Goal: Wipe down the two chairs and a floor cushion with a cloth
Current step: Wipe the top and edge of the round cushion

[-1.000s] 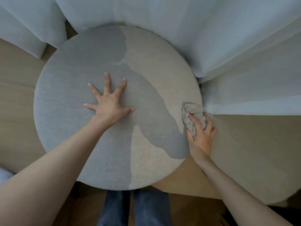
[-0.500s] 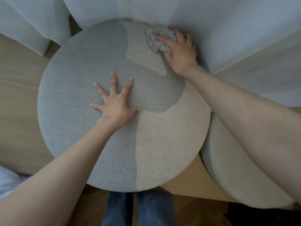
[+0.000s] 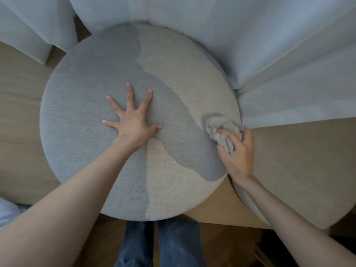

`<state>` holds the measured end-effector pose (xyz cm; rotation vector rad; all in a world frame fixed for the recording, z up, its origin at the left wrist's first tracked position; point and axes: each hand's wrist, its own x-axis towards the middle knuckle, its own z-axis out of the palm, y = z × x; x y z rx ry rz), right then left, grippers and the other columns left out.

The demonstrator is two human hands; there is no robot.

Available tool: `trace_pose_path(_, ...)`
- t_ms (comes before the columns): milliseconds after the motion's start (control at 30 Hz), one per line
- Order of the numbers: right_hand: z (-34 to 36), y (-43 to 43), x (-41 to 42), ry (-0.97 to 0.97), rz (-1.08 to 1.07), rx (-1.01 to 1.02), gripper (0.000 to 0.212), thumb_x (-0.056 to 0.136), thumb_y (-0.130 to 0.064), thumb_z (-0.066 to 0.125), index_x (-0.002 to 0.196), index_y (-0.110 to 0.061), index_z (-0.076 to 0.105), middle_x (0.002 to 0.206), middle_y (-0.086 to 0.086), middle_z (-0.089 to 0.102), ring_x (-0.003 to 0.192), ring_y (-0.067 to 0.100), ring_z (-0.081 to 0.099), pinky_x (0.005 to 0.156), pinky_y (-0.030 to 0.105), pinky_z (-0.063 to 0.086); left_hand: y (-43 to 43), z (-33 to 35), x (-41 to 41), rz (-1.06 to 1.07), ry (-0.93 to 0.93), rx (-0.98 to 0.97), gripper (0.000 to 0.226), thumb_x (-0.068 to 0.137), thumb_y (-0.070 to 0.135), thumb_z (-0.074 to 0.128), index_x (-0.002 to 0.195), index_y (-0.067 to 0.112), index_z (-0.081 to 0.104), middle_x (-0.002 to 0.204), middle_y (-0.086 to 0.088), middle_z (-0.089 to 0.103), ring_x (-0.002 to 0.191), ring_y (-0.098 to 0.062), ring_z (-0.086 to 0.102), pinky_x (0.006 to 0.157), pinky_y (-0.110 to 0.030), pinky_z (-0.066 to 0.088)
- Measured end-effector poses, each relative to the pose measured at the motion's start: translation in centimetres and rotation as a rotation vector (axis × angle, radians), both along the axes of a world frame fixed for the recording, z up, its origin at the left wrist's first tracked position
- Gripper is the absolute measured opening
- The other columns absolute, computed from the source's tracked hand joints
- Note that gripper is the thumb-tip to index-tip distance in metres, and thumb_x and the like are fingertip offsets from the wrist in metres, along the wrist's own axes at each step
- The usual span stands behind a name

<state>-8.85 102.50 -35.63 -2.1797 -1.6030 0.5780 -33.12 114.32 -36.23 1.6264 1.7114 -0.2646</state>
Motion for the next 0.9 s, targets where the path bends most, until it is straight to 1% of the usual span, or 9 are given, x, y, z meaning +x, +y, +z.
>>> trace_pose_path(100, 0.8, 7.1, -1.3, -0.023, 0.036, 0.1, 0.039, 0.079, -0.016, 0.068, 0.117, -0.023, 0.068, 0.128, 0.019, 0.045, 0.118, 0.035, 0.042, 0.099, 0.035, 0.038, -0.1, -0.2, 0.0, -0.004, -0.002, 0.002, 0.097, 0.077, 0.048, 0.073, 0.146, 0.054, 0.004, 0.154, 0.011, -0.032, 0.136, -0.045, -0.031, 0.093, -0.083, 0.005)
trace_pose_path(200, 0.0, 16.2, -3.7, -0.108, 0.2, 0.038, 0.044, 0.088, -0.025, 0.058, 0.13, -0.036, 0.057, 0.143, 0.011, 0.036, 0.125, 0.035, 0.033, 0.107, 0.034, 0.028, -0.1, -0.5, -0.1, 0.004, -0.005, 0.01, 0.097, 0.077, 0.048, 0.072, 0.146, 0.054, 0.004, 0.154, 0.01, -0.032, 0.137, -0.044, -0.031, 0.093, -0.083, 0.005)
trace_pose_path(300, -1.6, 23.3, -6.6, -0.202, 0.361, -0.036, 0.051, 0.089, -0.033, 0.051, 0.137, -0.047, 0.044, 0.152, 0.001, 0.028, 0.13, 0.035, 0.027, 0.109, 0.043, 0.028, 0.0, -0.7, 0.0, 0.011, 0.001, 0.01, 0.095, 0.078, 0.048, 0.071, 0.145, 0.055, 0.006, 0.154, 0.012, -0.031, 0.137, -0.044, -0.031, 0.093, -0.084, 0.006)
trace_pose_path(400, -3.1, 26.2, -7.5, -0.257, 0.41, -0.064, 0.051, 0.088, -0.042, 0.05, 0.138, -0.049, 0.041, 0.154, -0.004, 0.027, 0.135, 0.036, 0.023, 0.111, 0.047, 0.022, 0.0, -1.0, -0.3, 0.005, 0.006, 0.021, 0.094, 0.077, 0.05, 0.071, 0.144, 0.056, 0.005, 0.154, 0.012, -0.031, 0.137, -0.044, -0.032, 0.092, -0.084, 0.005)
trace_pose_path(500, -3.5, 24.2, -5.1, -0.246, 0.426, -0.006, 0.04, 0.089, -0.04, 0.052, 0.129, -0.041, 0.057, 0.144, 0.003, 0.041, 0.129, 0.035, 0.035, 0.107, 0.042, 0.029, 0.0, -1.0, -0.3, -0.003, 0.018, 0.017, 0.095, 0.077, 0.05, 0.071, 0.144, 0.056, 0.004, 0.154, 0.012, -0.032, 0.137, -0.044, -0.031, 0.092, -0.085, 0.006)
trace_pose_path(567, -3.4, 20.1, -3.1, -0.186, 0.346, 0.074, 0.029, 0.087, -0.032, 0.059, 0.112, -0.026, 0.071, 0.126, 0.013, 0.055, 0.115, 0.037, 0.046, 0.098, 0.042, 0.034, 0.0, -0.8, -0.2, -0.006, 0.022, 0.015, 0.095, 0.078, 0.049, 0.07, 0.144, 0.056, 0.003, 0.154, 0.012, -0.032, 0.136, -0.045, -0.031, 0.092, -0.085, 0.006)
trace_pose_path(700, -2.9, 6.0, -0.1, -0.23, 0.223, 0.129, 0.01, 0.074, -0.011, 0.075, 0.083, -0.008, 0.074, 0.088, 0.021, 0.058, 0.092, 0.031, 0.05, 0.082, 0.045, 0.042, 0.0, -0.5, -0.1, 0.004, 0.03, 0.003, 0.094, 0.078, 0.05, 0.07, 0.145, 0.056, 0.003, 0.154, 0.012, -0.031, 0.137, -0.044, -0.031, 0.093, -0.085, 0.005)
trace_pose_path(800, -2.0, -2.4, 0.8, -0.131, 0.162, -0.061, 0.017, 0.069, -0.01, 0.082, 0.084, -0.009, 0.074, 0.092, 0.02, 0.051, 0.091, 0.039, 0.051, 0.08, 0.048, 0.045, 0.1, -0.3, 0.0, 0.009, 0.03, 0.0, 0.095, 0.077, 0.051, 0.07, 0.145, 0.056, 0.003, 0.154, 0.012, -0.031, 0.137, -0.044, -0.03, 0.093, -0.085, 0.005)
trace_pose_path(900, -0.6, -3.3, 0.4, -0.033, 0.099, -0.096, 0.018, 0.07, -0.02, 0.081, 0.085, -0.011, 0.075, 0.094, 0.017, 0.049, 0.093, 0.039, 0.048, 0.078, 0.043, 0.046, 0.0, 0.0, 0.0, 0.005, 0.023, -0.004, 0.096, 0.078, 0.049, 0.071, 0.146, 0.055, 0.003, 0.154, 0.011, -0.031, 0.137, -0.044, -0.03, 0.093, -0.085, 0.005)
